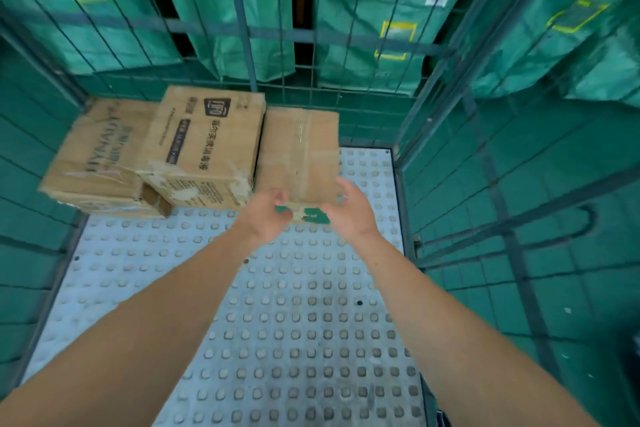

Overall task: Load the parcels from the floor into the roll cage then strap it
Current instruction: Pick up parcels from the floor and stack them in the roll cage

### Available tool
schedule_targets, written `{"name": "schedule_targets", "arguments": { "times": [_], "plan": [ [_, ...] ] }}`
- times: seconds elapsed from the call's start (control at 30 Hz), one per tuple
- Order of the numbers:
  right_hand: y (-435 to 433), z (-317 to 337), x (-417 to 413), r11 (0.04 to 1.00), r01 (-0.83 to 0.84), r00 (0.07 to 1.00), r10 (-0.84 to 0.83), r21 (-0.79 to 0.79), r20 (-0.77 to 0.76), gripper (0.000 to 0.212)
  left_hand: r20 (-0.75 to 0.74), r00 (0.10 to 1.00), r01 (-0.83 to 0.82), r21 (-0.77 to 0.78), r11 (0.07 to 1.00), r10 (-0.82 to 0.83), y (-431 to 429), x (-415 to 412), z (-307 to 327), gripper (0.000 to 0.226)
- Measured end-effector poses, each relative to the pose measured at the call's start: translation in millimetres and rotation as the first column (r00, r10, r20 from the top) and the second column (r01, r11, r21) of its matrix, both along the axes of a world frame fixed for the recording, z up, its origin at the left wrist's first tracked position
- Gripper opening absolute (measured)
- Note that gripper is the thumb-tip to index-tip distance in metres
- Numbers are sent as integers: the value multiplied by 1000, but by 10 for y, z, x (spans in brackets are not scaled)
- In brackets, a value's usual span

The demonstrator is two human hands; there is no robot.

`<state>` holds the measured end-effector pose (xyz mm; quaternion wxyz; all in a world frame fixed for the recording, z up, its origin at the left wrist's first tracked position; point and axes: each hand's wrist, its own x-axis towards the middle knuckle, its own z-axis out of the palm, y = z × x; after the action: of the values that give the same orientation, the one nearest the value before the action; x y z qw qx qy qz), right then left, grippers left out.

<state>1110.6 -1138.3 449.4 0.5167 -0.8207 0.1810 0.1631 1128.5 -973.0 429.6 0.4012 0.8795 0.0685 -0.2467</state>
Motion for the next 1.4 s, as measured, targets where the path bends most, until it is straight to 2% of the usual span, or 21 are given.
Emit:
{"name": "schedule_targets", "arguments": {
  "times": [0.07, 0.17, 0.3, 0.47, 0.6, 0.63, 0.7, 0.77, 0.9, 1.07, 1.23, 1.4],
  "plan": [
    [-22, 296, -202, 998, 58, 998, -57, 6, -3, 63, -1, 1000, 11, 5, 1000, -11, -18, -160, 342, 18],
    [-75, 690, -538, 992, 110, 994, -111, 66, 16, 62, 11, 998, 64, 31, 997, -64, -64, -403, 776, 35],
    [-168, 1045, -919, 973, 178, 983, -182, 149, 13, 60, -7, 999, 36, -29, 999, -36, -218, -621, 1253, 39],
    [-259, 1262, -1312, 949, 288, 955, -294, 127, 31, 67, 20, 995, 101, -76, 992, -100, -343, -823, 1570, 44],
    [-265, 1376, -1696, 907, 412, 905, -419, 90, 77, 64, 16, 988, 156, -162, 974, -155, -420, -991, 1718, 29],
    [-246, 1408, -1807, 884, 459, 881, -466, 82, 87, 64, 25, 982, 191, -171, 967, -189, -431, -1039, 1751, 26],
    [-175, 1462, -2054, 834, 545, 826, -551, 79, 115, 66, 73, 952, 307, -166, 937, -299, -451, -1132, 1775, 36],
    [-55, 1513, -2362, 769, 633, 757, -639, 86, 136, 66, 99, 903, 428, -158, 890, -417, -471, -1298, 1816, 42],
    [207, 1518, -3073, 612, 783, 595, -789, 108, 155, 64, 180, 796, 603, -148, 784, -578, -543, -1755, 1839, 40],
    [461, 1492, -4092, 360, 924, 342, -929, 129, 140, 63, 212, 630, 777, -149, 612, -747, -722, -2634, 1877, 39],
    [653, 1540, -5222, 94, 988, 74, -985, 124, 155, 60, 188, 414, 906, -176, 384, -891, -957, -3661, 1894, 38],
    [909, 1564, -6448, -161, 981, -176, -973, 106, 148, 61, 157, 221, 961, -201, 188, -963, -1150, -4891, 1872, 35]
  ]
}}
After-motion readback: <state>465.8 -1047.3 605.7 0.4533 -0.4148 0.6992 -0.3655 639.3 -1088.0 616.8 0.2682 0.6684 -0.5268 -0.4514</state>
